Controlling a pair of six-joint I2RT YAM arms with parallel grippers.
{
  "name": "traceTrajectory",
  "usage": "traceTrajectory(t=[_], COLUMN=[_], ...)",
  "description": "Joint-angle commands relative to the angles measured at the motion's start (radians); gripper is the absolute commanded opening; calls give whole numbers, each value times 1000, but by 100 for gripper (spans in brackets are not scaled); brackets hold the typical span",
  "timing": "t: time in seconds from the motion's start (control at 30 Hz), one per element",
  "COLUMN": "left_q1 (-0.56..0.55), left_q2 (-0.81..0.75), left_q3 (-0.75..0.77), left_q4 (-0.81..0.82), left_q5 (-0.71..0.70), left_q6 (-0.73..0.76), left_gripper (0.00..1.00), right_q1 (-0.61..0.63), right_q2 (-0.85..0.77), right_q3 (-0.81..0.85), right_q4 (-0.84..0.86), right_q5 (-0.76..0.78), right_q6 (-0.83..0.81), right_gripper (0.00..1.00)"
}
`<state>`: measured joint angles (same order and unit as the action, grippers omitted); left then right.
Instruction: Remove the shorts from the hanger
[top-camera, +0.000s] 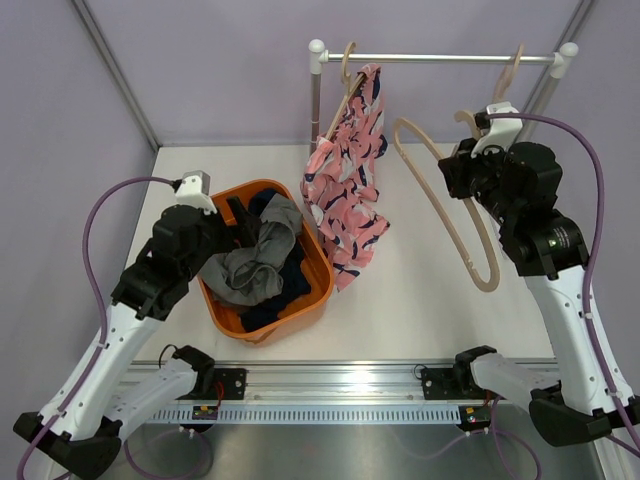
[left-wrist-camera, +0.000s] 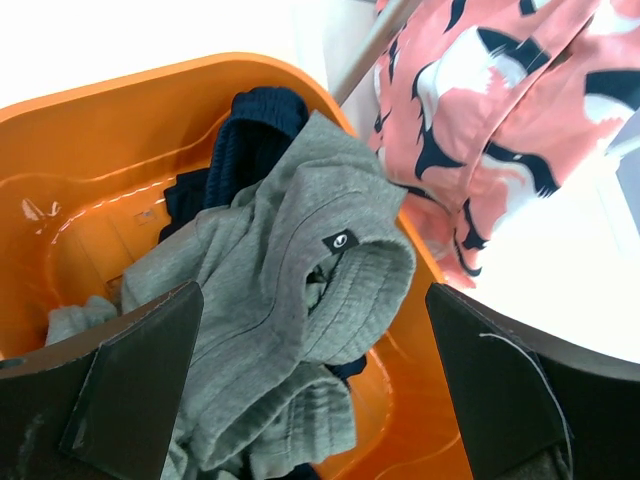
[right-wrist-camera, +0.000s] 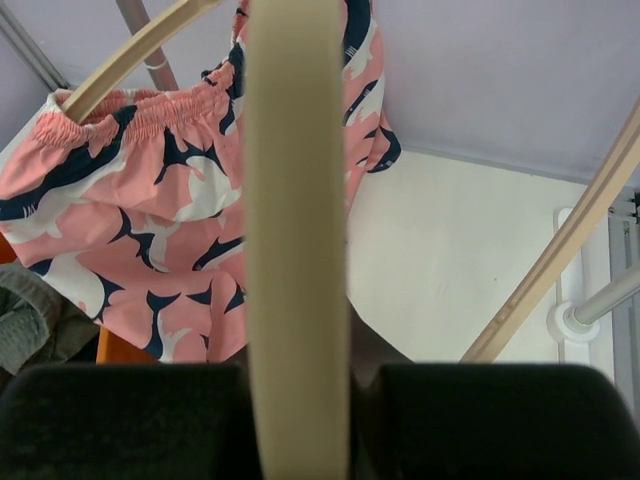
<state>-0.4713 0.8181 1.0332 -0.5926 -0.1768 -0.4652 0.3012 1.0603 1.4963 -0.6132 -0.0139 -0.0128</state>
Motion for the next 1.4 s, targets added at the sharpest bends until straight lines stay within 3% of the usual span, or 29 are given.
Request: traceTrajectory(t=[0.0, 0.27, 0.5, 0.77, 1.37], left_q1=[5, 3, 5, 5, 5], left_q2=[-13, -30, -60, -82, -85], left_q3=[13, 1, -36, -88, -104], left_q4=[14, 2, 19, 37, 37], left_q5=[26, 30, 20, 22, 42], left_q6=[53, 89, 105, 106, 105], left_gripper=[99, 99, 99, 99, 99], right_q1=[4, 3, -4, -54, -143], right_q2=[64, 334, 596, 777, 851], right_q3=[94, 430, 677, 893, 884], right_q4=[40, -55, -111, -157, -125], right_q5=[54, 261, 313, 307, 218], right_q6=[7, 60, 125, 131, 102], right_gripper=[0, 0, 0, 0, 0])
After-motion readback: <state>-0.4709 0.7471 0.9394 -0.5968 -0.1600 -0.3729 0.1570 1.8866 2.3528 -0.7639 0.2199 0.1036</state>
